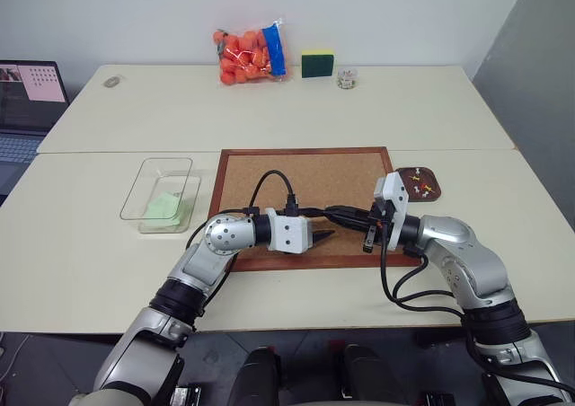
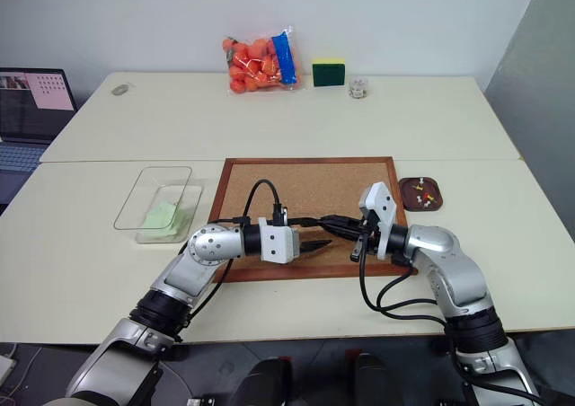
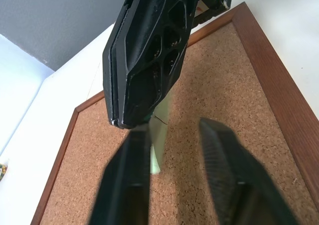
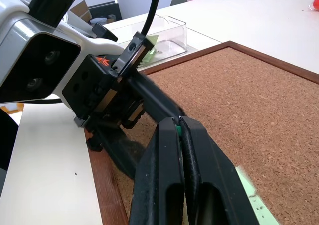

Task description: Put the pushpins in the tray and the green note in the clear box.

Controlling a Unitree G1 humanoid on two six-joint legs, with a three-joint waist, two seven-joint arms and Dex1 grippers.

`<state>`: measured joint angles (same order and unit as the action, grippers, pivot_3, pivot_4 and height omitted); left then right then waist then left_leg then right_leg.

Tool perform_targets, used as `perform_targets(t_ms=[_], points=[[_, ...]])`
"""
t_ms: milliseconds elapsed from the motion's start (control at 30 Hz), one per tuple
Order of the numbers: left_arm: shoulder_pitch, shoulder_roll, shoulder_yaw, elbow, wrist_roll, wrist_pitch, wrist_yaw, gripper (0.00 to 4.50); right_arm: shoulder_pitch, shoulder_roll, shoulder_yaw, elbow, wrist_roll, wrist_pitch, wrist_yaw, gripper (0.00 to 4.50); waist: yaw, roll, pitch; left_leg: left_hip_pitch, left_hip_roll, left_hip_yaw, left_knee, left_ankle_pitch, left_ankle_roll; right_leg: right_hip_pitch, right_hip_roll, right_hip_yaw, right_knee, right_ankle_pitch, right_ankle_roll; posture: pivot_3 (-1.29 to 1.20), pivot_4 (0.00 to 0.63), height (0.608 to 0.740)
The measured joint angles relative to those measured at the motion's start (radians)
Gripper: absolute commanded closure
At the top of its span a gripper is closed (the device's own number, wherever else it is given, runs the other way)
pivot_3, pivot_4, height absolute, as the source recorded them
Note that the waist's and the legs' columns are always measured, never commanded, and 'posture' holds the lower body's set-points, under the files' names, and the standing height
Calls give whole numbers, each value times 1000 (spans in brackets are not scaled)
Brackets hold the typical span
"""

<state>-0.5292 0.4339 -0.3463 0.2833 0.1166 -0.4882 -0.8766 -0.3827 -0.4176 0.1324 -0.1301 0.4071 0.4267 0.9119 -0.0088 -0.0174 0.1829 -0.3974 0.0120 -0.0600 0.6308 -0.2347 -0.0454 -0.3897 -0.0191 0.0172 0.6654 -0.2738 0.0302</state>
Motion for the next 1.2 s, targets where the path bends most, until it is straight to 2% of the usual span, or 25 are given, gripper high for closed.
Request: perform_targets(t_ms=[100, 133, 700, 1100, 1200], points=[[0, 1, 0, 2, 36, -4, 28, 4417, -1, 0, -1, 10, -1, 0, -2, 4500, 0, 0, 0, 0, 0, 0, 0, 0, 0, 0, 0, 0, 0, 0, 0, 0, 150, 740], [-1, 2, 0, 4, 47, -7, 39, 4477, -1, 0, -1, 13, -1, 0, -3, 4500, 0, 0, 0, 0, 0, 0, 0, 0, 0, 0, 0, 0, 0, 0, 0, 0, 150, 740], [-94, 77, -14, 93, 429, -239, 384, 4477, -61, 3, -38, 101, -13, -30, -49, 4500, 1, 0, 0, 0, 0, 0, 0, 0, 0, 0, 0, 0, 1, 0, 0, 0, 150, 740], [-103, 84, -32, 121, 492, -268, 452, 4477, -91, 23, -73, 116, 0, -28, -74, 4500, 1, 0, 0, 0, 0, 0, 1, 0, 0, 0, 0, 0, 2, 1, -1, 0, 150, 740], [-101, 77, -29, 121, 455, -254, 447, 4477, -111, 22, -79, 177, -56, -68, -143, 4500, 1, 0, 0, 1, -1, 1, 2, 0, 0, 0, -1, 0, 5, 1, -1, 0, 150, 740]])
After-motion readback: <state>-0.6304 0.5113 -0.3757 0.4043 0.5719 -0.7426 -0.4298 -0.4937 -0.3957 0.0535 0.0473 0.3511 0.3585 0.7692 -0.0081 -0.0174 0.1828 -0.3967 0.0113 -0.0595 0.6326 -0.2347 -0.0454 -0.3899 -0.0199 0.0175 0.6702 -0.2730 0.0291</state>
